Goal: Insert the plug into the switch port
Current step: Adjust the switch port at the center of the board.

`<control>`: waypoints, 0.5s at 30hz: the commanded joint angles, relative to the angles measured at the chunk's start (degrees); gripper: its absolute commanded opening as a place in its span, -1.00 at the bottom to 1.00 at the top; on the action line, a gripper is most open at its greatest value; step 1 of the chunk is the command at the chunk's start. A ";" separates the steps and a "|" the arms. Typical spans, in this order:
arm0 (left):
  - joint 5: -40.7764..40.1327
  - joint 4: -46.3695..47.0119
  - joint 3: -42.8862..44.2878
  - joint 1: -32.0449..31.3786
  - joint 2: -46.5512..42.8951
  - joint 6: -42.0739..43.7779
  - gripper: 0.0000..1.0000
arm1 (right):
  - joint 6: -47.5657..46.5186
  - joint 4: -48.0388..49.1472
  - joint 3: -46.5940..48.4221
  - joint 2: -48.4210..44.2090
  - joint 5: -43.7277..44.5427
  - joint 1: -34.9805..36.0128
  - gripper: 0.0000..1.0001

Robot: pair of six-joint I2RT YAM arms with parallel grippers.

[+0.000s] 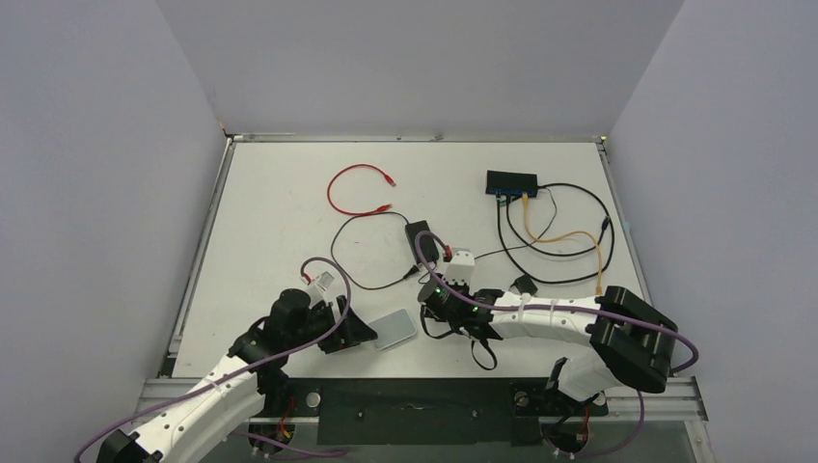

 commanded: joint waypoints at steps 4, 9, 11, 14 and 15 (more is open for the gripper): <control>3.17 13.80 -1.00 0.25 8.48 -1.43 0.34 | -3.47 5.20 -2.32 1.64 -5.58 2.25 -0.33; 2.92 17.30 -0.59 0.24 12.74 -0.97 0.34 | -3.98 6.31 -1.14 4.18 -7.81 4.30 -0.43; 2.51 17.94 -0.52 0.24 13.63 -0.77 0.34 | -4.07 6.63 -0.65 5.28 -8.32 4.97 -0.48; 2.19 18.31 -0.12 0.26 14.73 -0.43 0.34 | -4.27 7.23 0.03 6.77 -9.05 5.50 -0.52; 2.21 18.53 -0.07 0.26 15.26 -0.15 0.34 | -4.43 7.43 0.22 7.05 -9.50 5.87 -0.52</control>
